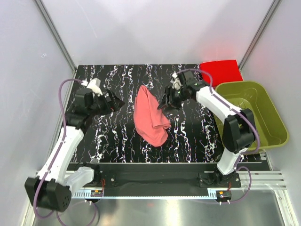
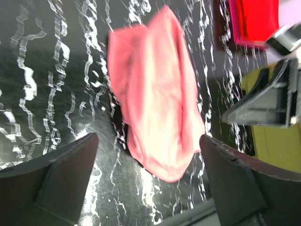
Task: Fold and stack the t-shirts
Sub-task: Move the tshirt to the center of the board, then flatten the tshirt out
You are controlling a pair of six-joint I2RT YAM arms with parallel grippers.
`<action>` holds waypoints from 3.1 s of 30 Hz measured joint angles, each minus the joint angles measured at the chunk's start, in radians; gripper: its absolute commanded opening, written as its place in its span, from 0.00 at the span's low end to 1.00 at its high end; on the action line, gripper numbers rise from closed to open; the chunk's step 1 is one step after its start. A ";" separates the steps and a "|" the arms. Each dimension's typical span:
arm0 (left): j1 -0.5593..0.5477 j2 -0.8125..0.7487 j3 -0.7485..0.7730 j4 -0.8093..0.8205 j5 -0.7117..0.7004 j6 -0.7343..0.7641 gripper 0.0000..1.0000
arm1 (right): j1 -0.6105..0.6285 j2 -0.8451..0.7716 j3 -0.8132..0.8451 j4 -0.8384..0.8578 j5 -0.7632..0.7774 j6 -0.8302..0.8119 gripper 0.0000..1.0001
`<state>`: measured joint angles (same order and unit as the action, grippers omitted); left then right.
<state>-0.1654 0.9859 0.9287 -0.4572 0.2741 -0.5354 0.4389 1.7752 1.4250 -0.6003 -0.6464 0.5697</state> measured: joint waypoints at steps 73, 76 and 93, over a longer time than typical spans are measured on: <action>0.091 0.458 0.195 -0.186 -0.039 0.021 0.58 | -0.042 -0.161 0.193 -0.247 0.757 -0.227 0.00; 0.101 0.501 0.188 -0.195 -0.080 0.060 0.62 | -0.061 -0.124 0.142 -0.254 0.677 -0.230 0.00; -0.262 0.307 -0.189 -0.065 -0.303 0.037 0.67 | -0.055 -0.259 0.129 -0.188 0.468 -0.220 0.00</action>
<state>-0.4271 1.2934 0.7395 -0.5224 -0.0288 -0.4984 0.3836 1.5162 1.5536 -0.7883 -0.1783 0.3492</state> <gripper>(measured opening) 0.692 0.010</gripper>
